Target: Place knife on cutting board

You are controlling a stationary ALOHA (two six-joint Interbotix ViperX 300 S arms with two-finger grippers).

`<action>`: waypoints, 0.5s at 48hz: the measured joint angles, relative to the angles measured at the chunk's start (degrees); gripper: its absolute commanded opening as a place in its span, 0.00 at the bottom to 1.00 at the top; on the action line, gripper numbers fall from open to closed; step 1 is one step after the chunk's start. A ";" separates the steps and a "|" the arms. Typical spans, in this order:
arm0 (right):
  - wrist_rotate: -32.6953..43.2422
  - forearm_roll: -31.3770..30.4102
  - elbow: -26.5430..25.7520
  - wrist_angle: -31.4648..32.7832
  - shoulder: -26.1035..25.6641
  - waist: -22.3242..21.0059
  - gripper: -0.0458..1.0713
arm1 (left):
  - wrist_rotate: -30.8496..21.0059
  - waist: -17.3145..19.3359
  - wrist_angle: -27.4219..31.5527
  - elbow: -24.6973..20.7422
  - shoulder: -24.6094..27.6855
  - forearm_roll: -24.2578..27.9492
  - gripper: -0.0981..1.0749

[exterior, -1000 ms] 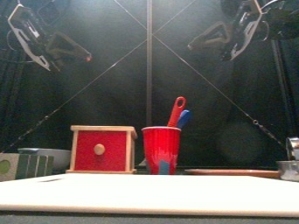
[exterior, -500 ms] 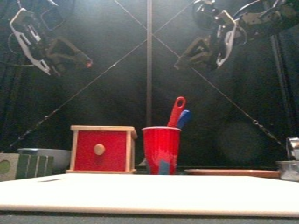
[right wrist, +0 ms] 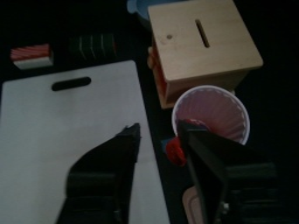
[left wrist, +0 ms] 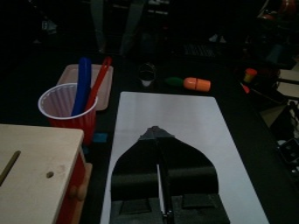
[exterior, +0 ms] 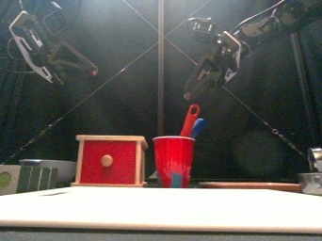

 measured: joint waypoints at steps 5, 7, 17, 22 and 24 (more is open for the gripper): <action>0.09 -2.20 -1.41 2.81 1.85 0.00 0.84 | -0.09 0.00 0.00 0.35 0.09 -0.79 0.23; 0.09 -2.90 -2.02 3.96 2.55 -0.09 0.84 | 0.00 -0.09 0.00 0.35 0.00 -0.97 0.23; 0.09 -5.80 -4.22 9.23 5.19 -0.35 0.84 | -0.09 0.00 0.00 0.70 0.09 -1.49 0.23; 0.09 -7.03 -4.83 10.99 6.42 -0.70 0.84 | 0.00 0.00 0.00 0.88 0.00 -1.49 0.23; 0.09 -7.47 -5.01 11.43 6.86 -0.97 0.84 | -0.09 -0.09 0.00 0.97 0.00 -1.49 0.23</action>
